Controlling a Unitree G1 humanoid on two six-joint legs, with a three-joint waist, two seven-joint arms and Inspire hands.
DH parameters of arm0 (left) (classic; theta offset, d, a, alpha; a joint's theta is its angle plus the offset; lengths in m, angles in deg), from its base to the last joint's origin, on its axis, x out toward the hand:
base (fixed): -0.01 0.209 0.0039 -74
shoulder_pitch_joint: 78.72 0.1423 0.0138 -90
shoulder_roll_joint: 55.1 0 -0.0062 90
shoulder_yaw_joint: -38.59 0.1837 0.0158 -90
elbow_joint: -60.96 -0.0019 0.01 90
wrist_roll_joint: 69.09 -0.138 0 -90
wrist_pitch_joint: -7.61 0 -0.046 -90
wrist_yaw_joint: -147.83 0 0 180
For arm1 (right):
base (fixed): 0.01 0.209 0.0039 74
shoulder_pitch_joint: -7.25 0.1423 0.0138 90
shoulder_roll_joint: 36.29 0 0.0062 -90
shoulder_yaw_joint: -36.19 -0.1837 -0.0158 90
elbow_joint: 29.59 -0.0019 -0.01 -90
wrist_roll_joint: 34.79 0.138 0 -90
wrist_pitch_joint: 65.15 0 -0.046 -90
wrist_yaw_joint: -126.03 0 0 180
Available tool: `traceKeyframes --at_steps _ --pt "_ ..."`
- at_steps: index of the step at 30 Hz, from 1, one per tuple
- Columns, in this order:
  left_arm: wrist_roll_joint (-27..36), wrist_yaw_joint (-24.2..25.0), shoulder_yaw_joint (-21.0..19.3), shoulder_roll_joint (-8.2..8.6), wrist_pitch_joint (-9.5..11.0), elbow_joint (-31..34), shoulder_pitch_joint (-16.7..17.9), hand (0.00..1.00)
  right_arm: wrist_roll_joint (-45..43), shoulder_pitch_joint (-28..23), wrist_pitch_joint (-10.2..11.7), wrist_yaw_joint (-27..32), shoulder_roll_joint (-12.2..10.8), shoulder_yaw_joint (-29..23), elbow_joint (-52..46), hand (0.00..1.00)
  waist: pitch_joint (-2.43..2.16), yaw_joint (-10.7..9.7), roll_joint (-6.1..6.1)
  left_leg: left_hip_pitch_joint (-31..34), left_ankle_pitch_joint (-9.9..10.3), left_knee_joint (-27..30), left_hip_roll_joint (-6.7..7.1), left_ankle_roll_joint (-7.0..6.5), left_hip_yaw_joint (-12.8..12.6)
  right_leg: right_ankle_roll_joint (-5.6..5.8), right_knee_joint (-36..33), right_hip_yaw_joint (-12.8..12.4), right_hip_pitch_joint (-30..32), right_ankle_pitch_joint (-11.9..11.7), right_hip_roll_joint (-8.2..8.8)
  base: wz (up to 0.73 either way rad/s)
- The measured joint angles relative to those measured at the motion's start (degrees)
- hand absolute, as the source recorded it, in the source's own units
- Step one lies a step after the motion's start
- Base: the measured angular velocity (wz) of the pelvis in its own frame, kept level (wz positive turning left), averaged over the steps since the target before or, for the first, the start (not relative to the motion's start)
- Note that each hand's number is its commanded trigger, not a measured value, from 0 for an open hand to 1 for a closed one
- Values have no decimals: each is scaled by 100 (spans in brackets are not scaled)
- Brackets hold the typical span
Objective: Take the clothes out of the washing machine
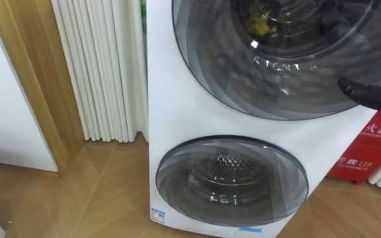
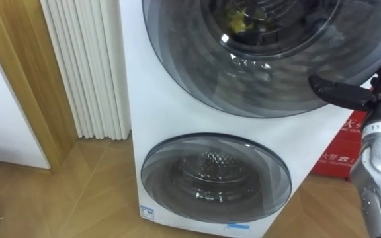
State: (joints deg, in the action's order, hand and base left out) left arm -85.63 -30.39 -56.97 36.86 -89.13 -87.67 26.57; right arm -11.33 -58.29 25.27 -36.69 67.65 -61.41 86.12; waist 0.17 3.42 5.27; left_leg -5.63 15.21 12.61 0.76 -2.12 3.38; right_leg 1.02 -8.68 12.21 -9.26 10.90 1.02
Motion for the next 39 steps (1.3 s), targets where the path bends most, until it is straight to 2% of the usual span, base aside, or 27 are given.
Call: traceKeyframes --at_steps 7,16,20,29,34,39 --pt "-19 106 0 -65 -32 170 104 0 71 137 -12 -190 25 18 358 0 -12 10 8 -44 -3 0 -4 3 131 0 -34 51 -20 0 -11 3" --pt "-174 179 -1 -110 -38 177 71 0 -56 139 -58 -249 26 41 410 0 -4 28 17 -65 -3 -32 -5 3 115 0 5 73 -69 0 -12 0" --pt "-172 277 15 -110 -28 175 67 0 -372 138 -57 -268 26 213 435 0 10 31 8 -74 -3 -21 -10 3 3 0 12 55 -61 0 -13 -11" --pt "-171 310 17 -109 208 176 43 0 -656 111 -54 -326 31 420 324 0 19 25 -34 -92 -4 -31 -13 4 -27 0 10 22 3 0 -15 -7" --pt "-163 315 24 -109 237 178 63 0 -786 -286 -55 -369 35 407 -255 0 -1 -16 -107 -99 -7 -46 -17 10 -28 0 8 21 -24 0 -15 -2" --pt "-167 313 26 -109 352 165 47 0 -839 -453 -44 -372 36 410 -487 0 4 -16 -141 -113 -21 -63 -25 33 -31 0 9 18 -27 0 -22 -2"
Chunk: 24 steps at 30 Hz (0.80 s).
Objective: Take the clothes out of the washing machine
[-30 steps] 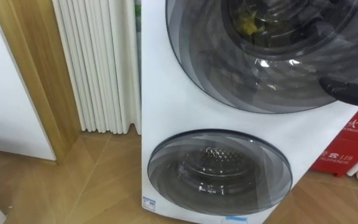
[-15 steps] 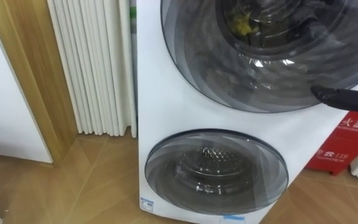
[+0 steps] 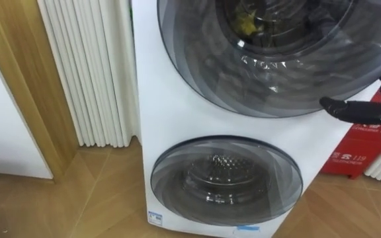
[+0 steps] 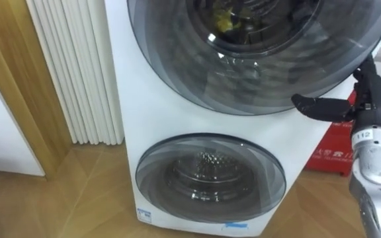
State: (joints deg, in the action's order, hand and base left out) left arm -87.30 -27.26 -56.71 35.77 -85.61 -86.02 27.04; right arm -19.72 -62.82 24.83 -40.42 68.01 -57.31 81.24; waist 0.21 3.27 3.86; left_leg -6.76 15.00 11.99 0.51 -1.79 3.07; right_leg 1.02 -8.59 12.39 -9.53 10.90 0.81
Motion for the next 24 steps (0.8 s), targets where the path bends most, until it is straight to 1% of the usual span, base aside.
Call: traceKeyframes --at_steps 3,6,10,13,17,19,22,24 --pt "2 1 2 0 0 -1 2 0 -3 -116 0 11 0 -16 -175 0 1 2 -2 5 -5 -27 -10 8 -18 0 0 -4 33 0 -10 -2" --pt "-1 2 1 0 0 -91 -4 0 -221 -252 0 11 0 -16 -328 0 1 5 -5 -11 -7 -28 -19 11 -59 0 -2 -12 33 0 -16 -7" --pt "-5 16 7 0 1 -116 -18 0 -292 -448 0 18 0 -22 -569 0 3 -4 -3 -10 -7 -30 -22 11 -67 0 -1 -105 44 0 -22 -4" --pt "-5 11 136 5 -2 -116 -21 0 -292 -641 2 84 0 -18 -816 0 8 -9 -8 -11 -7 -31 -20 11 -114 0 -1 -127 49 0 -17 -2" --pt "-4 -80 172 4 -7 -116 -34 0 -291 -698 1 96 -8 -15 -912 0 14 -32 -18 -5 -7 -31 -19 11 -147 0 -2 -135 50 0 -16 1" --pt "-4 -95 180 2 -7 -116 -38 0 -293 -879 1 154 -8 -52 -1120 0 14 -35 -24 7 -7 -29 -19 11 -149 0 -2 -127 52 0 -14 6" --pt "-4 -94 210 8 -5 -184 -6 0 -297 -1414 40 183 -8 -131 -1693 0 12 -35 -30 8 -7 -27 -22 11 -159 0 -2 -132 52 0 -16 -1" --pt "-1 -93 208 10 1 -296 -45 0 -321 -1576 65 182 -8 -145 -1866 0 11 -36 -31 5 -7 -26 -23 11 -187 0 -2 -144 56 0 -16 -5"
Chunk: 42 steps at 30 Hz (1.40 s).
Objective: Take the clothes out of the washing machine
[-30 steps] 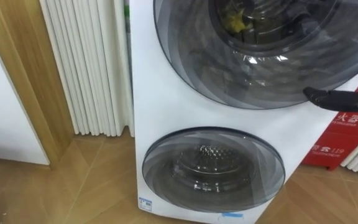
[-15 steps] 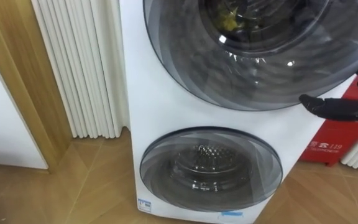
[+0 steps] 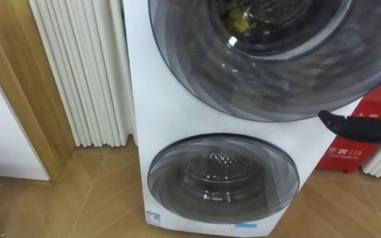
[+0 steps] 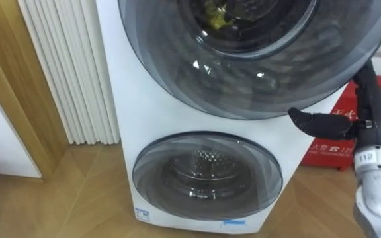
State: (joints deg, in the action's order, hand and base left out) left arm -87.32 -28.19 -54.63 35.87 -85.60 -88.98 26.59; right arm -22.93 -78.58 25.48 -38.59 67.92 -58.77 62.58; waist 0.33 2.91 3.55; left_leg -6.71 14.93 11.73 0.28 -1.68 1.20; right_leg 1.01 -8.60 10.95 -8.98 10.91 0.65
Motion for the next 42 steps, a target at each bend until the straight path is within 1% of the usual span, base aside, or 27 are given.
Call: traceKeyframes --at_steps 2,3,6,8,9,12,14,17,19,21,23,25,26,27,28,29,30,31,34,35,37,38,39,40,42 --pt "8 0 0 0 18 -103 -57 0 -35 -106 0 -5 -1 -4 -126 0 0 -13 1 -6 0 0 -3 0 -40 0 1 -48 5 0 -1 -7" --pt "8 -3 0 0 66 -212 -77 0 -67 -137 0 -21 -21 -3 -188 0 0 -23 0 -16 0 0 -3 0 -65 0 1 -137 7 0 -6 -10" --pt "5 -63 -1 5 124 -243 -77 0 -109 -291 3 -112 -36 -3 -415 0 0 -99 -1 -19 0 -5 -4 0 -100 0 2 -173 17 0 -3 -4" --pt "-1 -125 -1 7 126 -247 -71 0 -175 -409 3 -169 -53 -2 -592 0 2 -97 -5 -44 0 -6 -9 0 -177 -1 2 -243 19 0 -7 -17" --pt "-4 -127 -3 15 126 -246 -52 0 -346 -493 3 -187 -79 -2 -717 0 -2 -96 -17 -69 0 -8 -15 0 -237 -1 -1 -301 16 -1 -12 -24" --pt "-2 -124 1 45 126 -242 -52 0 -704 -680 3 -275 -135 -2 -999 0 -2 -160 -49 -85 1 -6 -19 0 -290 -12 -2 -318 15 -7 -13 -13" --pt "-2 -124 2 46 130 -234 -53 0 -744 -757 3 -353 -150 -3 -1123 0 -4 -201 -63 -83 1 -6 -25 0 -299 -18 -7 -325 25 -11 -18 -3" --pt "1 -119 6 59 131 -233 -27 0 -774 -817 3 -484 -185 -1 -1312 0 -3 -208 -99 -53 2 -10 -62 2 -394 -63 -23 -430 102 -38 -58 -16" --pt "0 -106 6 82 131 -233 -24 0 -914 -827 3 -620 -186 -2 -1427 0 -6 -271 -116 7 4 -6 -80 6 -414 -91 -25 -470 155 -55 -76 -7" --pt "3 -106 6 109 133 -234 -24 0 -948 -853 3 -711 -199 -5 -1515 0 -5 -286 -141 14 3 -10 -89 7 -441 -105 -28 -517 176 -64 -88 -6" --pt "5 -108 6 121 168 -234 -38 0 -966 -1010 11 -807 -253 -39 -1669 0 -26 -288 -161 11 3 -11 -94 8 -445 -105 -38 -525 174 -64 -91 -2" --pt "11 -110 6 135 206 -234 -50 0 -968 -1113 129 -909 -408 -44 -1720 0 -47 -295 -184 -5 4 -5 -113 10 -549 -110 -45 -571 182 -66 -93 -10" --pt "10 -110 6 143 209 -235 -55 0 -968 -1115 136 -943 -453 -48 -1735 0 -56 -298 -193 -7 4 2 -115 10 -575 -113 -47 -585 191 -69 -94 -16" --pt "6 -107 6 151 210 -240 -39 0 -1009 -1149 136 -1041 -573 -82 -1828 0 -62 -311 -198 -7 4 3 -115 10 -594 -117 -50 -609 203 -72 -96 -10" --pt "6 -106 5 151 215 -240 -37 0 -1063 -1223 136 -1088 -676 -84 -1910 0 -63 -325 -194 -8 4 3 -115 10 -599 -117 -55 -615 205 -73 -96 -7" --pt "8 -104 5 152 223 -240 -36 0 -1098 -1237 137 -1126 -732 -83 -1928 0 -63 -334 -192 -13 4 -1 -119 10 -614 -117 -61 -622 205 -73 -97 -10" --pt "9 -102 7 164 230 -239 -77 0 -1138 -1237 140 -1192 -822 -82 -1945 0 -56 -348 -202 -50 7 2 -138 14 -664 -117 -100 -641 214 -73 -108 -14" --pt "12 -104 14 178 232 -241 -75 0 -1131 -1242 140 -1285 -874 -78 -1975 0 -50 -399 -217 -74 9 0 -151 17 -681 -117 -115 -661 208 -73 -112 -13" --pt "24 -118 53 183 247 -258 -117 0 -1133 -1301 153 -1411 -984 -73 -2126 0 -40 -430 -231 -66 15 -13 -161 24 -713 -122 -120 -697 227 -78 -121 -8" --pt "29 -133 121 182 253 -298 -162 0 -1134 -1357 218 -1469 -1035 -66 -2150 0 -29 -429 -260 -67 19 -15 -161 28 -726 -127 -124 -714 232 -82 -128 -9" --pt "22 -134 164 196 277 -356 -244 0 -1139 -1453 229 -1549 -1083 -62 -2282 0 -34 -432 -270 -54 20 -15 -164 29 -741 -134 -129 -736 258 -88 -136 -6" --pt "18 -130 173 198 289 -398 -280 0 -1121 -1489 250 -1632 -1149 -62 -2337 0 -32 -449 -285 -46 21 -14 -163 31 -747 -141 -129 -775 271 -99 -148 -9" --pt "20 -126 174 201 287 -431 -300 0 -1109 -1493 256 -1762 -1262 -58 -2354 0 -39 -465 -293 -46 26 -12 -176 41 -776 -152 -131 -795 290 -107 -167 -18" --pt "32 -125 197 215 287 -430 -303 0 -1084 -1496 256 -1894 -1317 -38 -2362 0 -43 -482 -308 -59 25 -11 -190 43 -840 -161 -132 -849 311 -113 -179 -21" --pt "53 -117 257 264 288 -430 -305 0 -1077 -1497 256 -2062 -1327 23 -2363 0 -47 -486 -346 -84 25 -11 -196 44 -914 -163 -133 -934 328 -118 -187 -22"
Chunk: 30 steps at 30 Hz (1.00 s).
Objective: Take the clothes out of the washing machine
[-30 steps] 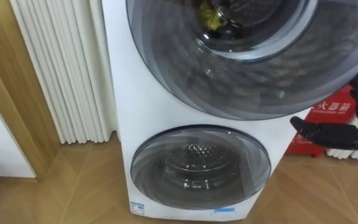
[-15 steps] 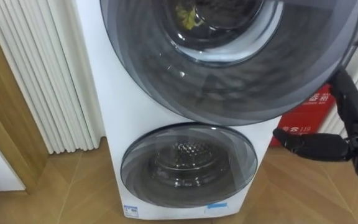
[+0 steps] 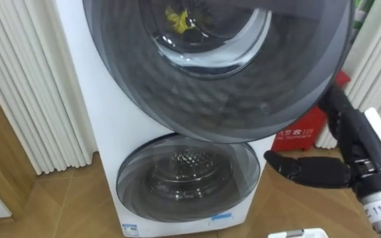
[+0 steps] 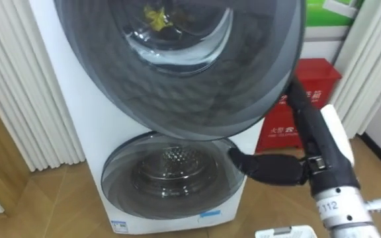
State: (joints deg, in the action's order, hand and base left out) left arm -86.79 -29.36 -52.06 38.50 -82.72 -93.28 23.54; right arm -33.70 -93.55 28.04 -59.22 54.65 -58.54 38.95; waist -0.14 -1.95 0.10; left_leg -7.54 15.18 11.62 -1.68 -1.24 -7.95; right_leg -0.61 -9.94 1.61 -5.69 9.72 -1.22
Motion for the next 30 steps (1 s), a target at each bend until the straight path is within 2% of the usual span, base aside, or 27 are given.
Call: traceKeyframes --at_steps 3,7,9,12,15,22,26,30 --pt "-2 12 115 30 7 0 -63 0 4 1 0 -187 -73 128 -17 0 -14 -29 -56 14 -1 -15 -8 -1 -101 2 -91 -140 118 -1 -17 -20" --pt "19 8 266 18 33 1 -189 0 76 -5 0 -324 -131 248 -96 0 -24 -64 -66 56 -1 -21 -11 -1 -153 3 -134 -210 213 -1 -32 -16" --pt "188 6 536 11 42 -33 -299 0 332 -4 0 -382 -130 427 -137 0 -9 -66 -41 61 -1 -13 -41 0 -279 1 -205 -308 295 -2 -64 -26" --pt "232 11 887 -47 58 -231 -536 0 539 -6 -1 -472 -127 621 -146 0 -4 -111 -8 58 13 3 -70 22 -328 -23 -207 -329 308 -18 -89 -15" --pt "238 13 1049 -88 68 -219 -624 0 541 -2 -2 -619 -105 745 -238 0 -1 -100 -19 125 13 -2 -95 28 -445 -37 -297 -410 465 -26 -113 -18" --pt "230 45 1168 -122 108 -163 -628 0 541 40 -6 -1085 -96 873 -289 0 6 -92 -34 107 27 13 -155 53 -466 -56 -298 -451 458 -41 -154 -4" --pt "236 114 1234 -182 229 -178 -646 0 544 116 -6 -1428 -93 1036 -406 0 18 -62 -31 100 18 20 -155 76 -448 -69 -305 -452 454 -49 -178 -1" --pt "233 114 1395 -194 236 -209 -764 0 588 445 -6 -1828 -89 1339 -407 0 64 68 -2 107 7 21 -154 93 -420 -85 -293 -440 452 -58 -183 2"
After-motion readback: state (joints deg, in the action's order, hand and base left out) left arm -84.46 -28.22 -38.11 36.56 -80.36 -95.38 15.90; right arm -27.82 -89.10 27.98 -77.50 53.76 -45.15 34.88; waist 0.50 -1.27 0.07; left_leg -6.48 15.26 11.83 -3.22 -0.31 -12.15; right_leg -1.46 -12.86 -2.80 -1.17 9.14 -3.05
